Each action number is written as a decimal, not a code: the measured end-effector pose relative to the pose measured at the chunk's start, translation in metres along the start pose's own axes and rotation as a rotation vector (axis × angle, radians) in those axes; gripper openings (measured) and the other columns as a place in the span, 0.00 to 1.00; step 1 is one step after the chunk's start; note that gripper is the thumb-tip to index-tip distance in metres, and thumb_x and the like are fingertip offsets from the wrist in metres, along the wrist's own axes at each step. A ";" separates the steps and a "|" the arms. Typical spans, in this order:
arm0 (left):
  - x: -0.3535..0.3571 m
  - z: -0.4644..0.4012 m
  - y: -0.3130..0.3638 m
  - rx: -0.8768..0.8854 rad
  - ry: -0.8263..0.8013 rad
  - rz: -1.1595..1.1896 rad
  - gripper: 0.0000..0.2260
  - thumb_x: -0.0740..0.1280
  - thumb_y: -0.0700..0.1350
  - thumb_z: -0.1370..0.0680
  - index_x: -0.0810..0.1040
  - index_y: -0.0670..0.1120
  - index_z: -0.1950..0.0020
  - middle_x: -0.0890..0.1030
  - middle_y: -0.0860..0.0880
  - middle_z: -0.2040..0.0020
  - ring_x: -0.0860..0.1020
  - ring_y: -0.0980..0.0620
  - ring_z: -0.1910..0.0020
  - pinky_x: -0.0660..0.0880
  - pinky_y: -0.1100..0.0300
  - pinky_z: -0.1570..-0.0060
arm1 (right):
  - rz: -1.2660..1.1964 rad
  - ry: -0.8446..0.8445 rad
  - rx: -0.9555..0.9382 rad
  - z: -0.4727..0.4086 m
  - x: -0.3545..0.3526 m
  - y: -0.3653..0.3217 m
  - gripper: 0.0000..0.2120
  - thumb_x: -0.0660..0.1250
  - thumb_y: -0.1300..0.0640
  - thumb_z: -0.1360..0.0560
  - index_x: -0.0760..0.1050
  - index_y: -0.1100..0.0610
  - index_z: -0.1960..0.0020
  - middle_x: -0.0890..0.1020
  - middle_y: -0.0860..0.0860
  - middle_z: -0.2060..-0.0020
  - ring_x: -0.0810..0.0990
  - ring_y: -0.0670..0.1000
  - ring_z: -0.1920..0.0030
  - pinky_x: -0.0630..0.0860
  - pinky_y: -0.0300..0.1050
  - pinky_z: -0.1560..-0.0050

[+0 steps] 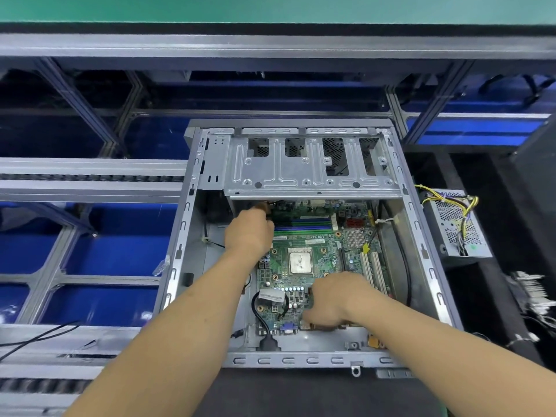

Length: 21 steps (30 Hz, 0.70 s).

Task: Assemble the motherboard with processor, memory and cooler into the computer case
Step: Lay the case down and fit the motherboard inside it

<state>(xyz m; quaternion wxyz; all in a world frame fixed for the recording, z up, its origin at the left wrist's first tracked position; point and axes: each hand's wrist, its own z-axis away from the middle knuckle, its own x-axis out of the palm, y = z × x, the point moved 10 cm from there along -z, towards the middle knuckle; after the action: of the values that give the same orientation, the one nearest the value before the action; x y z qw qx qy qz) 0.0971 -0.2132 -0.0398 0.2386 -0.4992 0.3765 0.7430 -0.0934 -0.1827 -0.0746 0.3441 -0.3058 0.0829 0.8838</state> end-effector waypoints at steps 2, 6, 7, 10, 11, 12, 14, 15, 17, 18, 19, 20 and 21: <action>0.003 0.002 0.002 0.015 -0.029 -0.010 0.07 0.61 0.46 0.21 0.77 0.46 0.49 0.79 0.47 0.58 0.77 0.43 0.60 0.71 0.57 0.64 | -0.049 -0.070 -0.043 0.002 0.009 -0.008 0.23 0.60 0.34 0.23 0.77 0.53 0.59 0.80 0.48 0.62 0.80 0.49 0.61 0.80 0.49 0.49; 0.010 0.004 0.004 0.041 -0.110 -0.061 0.05 0.63 0.45 0.24 0.75 0.49 0.50 0.76 0.50 0.59 0.76 0.44 0.59 0.70 0.57 0.62 | -0.194 -0.219 -0.027 0.002 0.027 -0.012 0.19 0.68 0.42 0.25 0.75 0.57 0.62 0.79 0.52 0.67 0.80 0.54 0.71 0.79 0.46 0.66; 0.011 0.004 0.004 0.043 -0.130 -0.061 0.04 0.63 0.45 0.25 0.76 0.49 0.51 0.76 0.50 0.59 0.76 0.45 0.59 0.70 0.57 0.62 | -0.227 -0.240 -0.011 0.001 0.029 -0.010 0.18 0.69 0.44 0.25 0.74 0.58 0.62 0.78 0.53 0.67 0.79 0.55 0.71 0.79 0.46 0.67; 0.013 0.003 0.004 0.055 -0.173 -0.048 0.02 0.65 0.47 0.25 0.74 0.50 0.54 0.78 0.51 0.57 0.77 0.45 0.57 0.70 0.58 0.62 | -0.191 -0.260 0.004 0.003 0.026 -0.006 0.18 0.70 0.43 0.26 0.73 0.57 0.63 0.78 0.52 0.66 0.80 0.54 0.71 0.79 0.46 0.66; 0.013 0.003 0.005 0.062 -0.178 -0.041 0.03 0.65 0.48 0.25 0.74 0.50 0.55 0.78 0.51 0.57 0.77 0.45 0.57 0.70 0.58 0.62 | -0.170 -0.263 0.001 0.003 0.026 -0.007 0.19 0.70 0.43 0.26 0.73 0.57 0.64 0.78 0.52 0.66 0.80 0.54 0.71 0.79 0.46 0.66; 0.013 0.003 0.006 0.070 -0.180 -0.035 0.03 0.64 0.49 0.24 0.74 0.50 0.55 0.78 0.50 0.57 0.77 0.45 0.57 0.70 0.58 0.62 | -0.143 -0.260 -0.004 0.004 0.025 -0.007 0.19 0.70 0.42 0.26 0.72 0.57 0.64 0.77 0.50 0.67 0.79 0.53 0.72 0.78 0.46 0.66; 0.013 0.002 0.007 0.075 -0.179 -0.035 0.05 0.64 0.50 0.22 0.75 0.49 0.53 0.78 0.50 0.57 0.77 0.45 0.56 0.70 0.58 0.62 | -0.072 -0.234 -0.001 0.004 0.022 -0.005 0.20 0.69 0.41 0.26 0.72 0.55 0.65 0.75 0.48 0.69 0.77 0.50 0.74 0.73 0.45 0.69; 0.013 0.002 0.006 0.073 -0.185 -0.039 0.06 0.64 0.50 0.22 0.76 0.49 0.53 0.78 0.50 0.57 0.78 0.45 0.57 0.70 0.58 0.62 | -0.057 -0.234 0.004 0.004 0.021 -0.004 0.20 0.69 0.40 0.26 0.72 0.55 0.65 0.75 0.48 0.69 0.78 0.50 0.74 0.73 0.44 0.69; 0.014 0.002 0.006 0.071 -0.210 -0.036 0.06 0.65 0.50 0.24 0.75 0.49 0.57 0.78 0.51 0.60 0.77 0.46 0.59 0.70 0.59 0.64 | -0.107 -0.282 0.014 0.005 0.026 -0.003 0.20 0.70 0.41 0.26 0.71 0.57 0.63 0.75 0.50 0.67 0.80 0.53 0.72 0.75 0.46 0.67; 0.014 0.002 0.006 0.070 -0.219 -0.023 0.07 0.66 0.51 0.25 0.74 0.50 0.60 0.78 0.51 0.62 0.77 0.48 0.61 0.70 0.60 0.65 | -0.148 -0.316 0.014 0.006 0.029 -0.003 0.20 0.70 0.42 0.25 0.71 0.58 0.62 0.75 0.51 0.66 0.80 0.55 0.70 0.76 0.47 0.66; 0.014 0.001 0.006 0.069 -0.225 -0.003 0.09 0.66 0.52 0.26 0.72 0.50 0.63 0.78 0.52 0.64 0.77 0.48 0.62 0.71 0.60 0.65 | -0.184 -0.341 0.007 0.006 0.032 -0.004 0.19 0.70 0.43 0.25 0.71 0.58 0.62 0.74 0.52 0.65 0.80 0.56 0.70 0.76 0.47 0.66; 0.015 0.001 0.006 0.066 -0.230 0.017 0.10 0.66 0.53 0.26 0.72 0.50 0.64 0.79 0.52 0.65 0.78 0.49 0.63 0.73 0.60 0.65 | -0.201 -0.355 -0.001 0.006 0.033 -0.005 0.19 0.69 0.43 0.24 0.70 0.58 0.62 0.74 0.53 0.64 0.80 0.56 0.70 0.76 0.48 0.65; 0.015 0.001 0.007 0.063 -0.234 0.030 0.11 0.66 0.54 0.26 0.72 0.50 0.65 0.80 0.52 0.65 0.79 0.49 0.62 0.75 0.59 0.63 | -0.198 -0.355 -0.008 0.006 0.033 -0.005 0.20 0.68 0.43 0.23 0.70 0.58 0.62 0.74 0.53 0.64 0.80 0.56 0.70 0.76 0.48 0.65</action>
<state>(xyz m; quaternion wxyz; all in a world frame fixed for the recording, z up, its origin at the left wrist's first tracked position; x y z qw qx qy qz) 0.0860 -0.2172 -0.0508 0.2856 -0.3957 0.3767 0.7874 -0.1123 -0.1579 -0.0890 0.4374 -0.1534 -0.0129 0.8860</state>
